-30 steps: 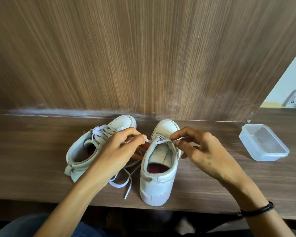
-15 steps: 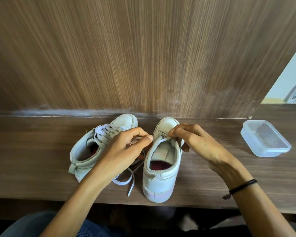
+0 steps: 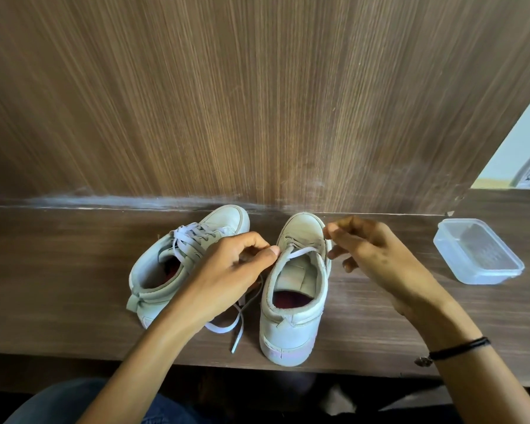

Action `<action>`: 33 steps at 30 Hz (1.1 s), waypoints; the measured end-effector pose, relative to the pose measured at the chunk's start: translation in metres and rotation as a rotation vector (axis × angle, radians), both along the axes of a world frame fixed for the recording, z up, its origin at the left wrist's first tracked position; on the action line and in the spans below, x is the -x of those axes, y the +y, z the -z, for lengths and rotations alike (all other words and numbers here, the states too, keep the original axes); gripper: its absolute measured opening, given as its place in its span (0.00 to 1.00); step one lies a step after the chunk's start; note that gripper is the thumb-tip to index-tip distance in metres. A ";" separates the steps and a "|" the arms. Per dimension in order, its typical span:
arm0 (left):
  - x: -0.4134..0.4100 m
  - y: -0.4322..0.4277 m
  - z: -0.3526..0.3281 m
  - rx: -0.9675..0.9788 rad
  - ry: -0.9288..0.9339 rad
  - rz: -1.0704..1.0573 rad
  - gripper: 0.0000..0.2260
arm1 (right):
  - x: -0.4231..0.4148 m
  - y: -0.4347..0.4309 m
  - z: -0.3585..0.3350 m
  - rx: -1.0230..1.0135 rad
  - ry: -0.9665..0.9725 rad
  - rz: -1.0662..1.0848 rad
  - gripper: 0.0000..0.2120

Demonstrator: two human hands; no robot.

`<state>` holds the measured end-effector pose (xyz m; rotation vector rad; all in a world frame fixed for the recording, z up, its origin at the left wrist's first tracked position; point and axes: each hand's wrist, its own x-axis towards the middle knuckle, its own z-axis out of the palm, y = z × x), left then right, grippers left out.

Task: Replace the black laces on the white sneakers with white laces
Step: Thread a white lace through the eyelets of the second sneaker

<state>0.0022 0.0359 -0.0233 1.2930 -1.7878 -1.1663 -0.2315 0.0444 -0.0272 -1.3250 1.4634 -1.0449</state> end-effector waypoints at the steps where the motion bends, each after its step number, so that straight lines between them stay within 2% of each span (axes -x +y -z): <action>1: 0.000 0.000 0.000 -0.004 -0.004 -0.010 0.11 | 0.001 0.002 0.000 0.022 0.033 -0.005 0.11; 5: -0.001 0.000 -0.001 -0.016 -0.007 -0.048 0.14 | 0.001 0.010 -0.003 0.050 -0.017 -0.073 0.08; 9: -0.005 -0.001 -0.001 -0.067 0.041 -0.048 0.19 | 0.000 0.014 0.000 0.058 0.073 -0.118 0.08; 16: -0.004 -0.002 -0.001 -0.149 0.160 -0.063 0.10 | -0.006 0.016 -0.002 0.183 0.213 -0.148 0.08; 19: -0.004 0.000 -0.005 -0.177 0.178 -0.058 0.10 | -0.011 0.017 -0.002 0.195 0.256 -0.193 0.03; 23: -0.001 0.000 -0.009 -0.173 0.164 -0.096 0.11 | -0.013 0.018 -0.002 0.201 0.239 -0.190 0.04; 26: -0.005 -0.006 -0.004 -0.067 0.062 -0.132 0.11 | -0.014 0.015 -0.002 0.202 0.221 -0.156 0.04; 29: -0.010 -0.012 0.003 -0.040 -0.098 0.006 0.06 | -0.016 0.014 -0.003 0.210 0.259 -0.149 0.06; 33: -0.008 -0.012 0.009 -0.066 -0.232 0.126 0.06 | -0.016 0.014 -0.004 0.210 0.282 -0.114 0.07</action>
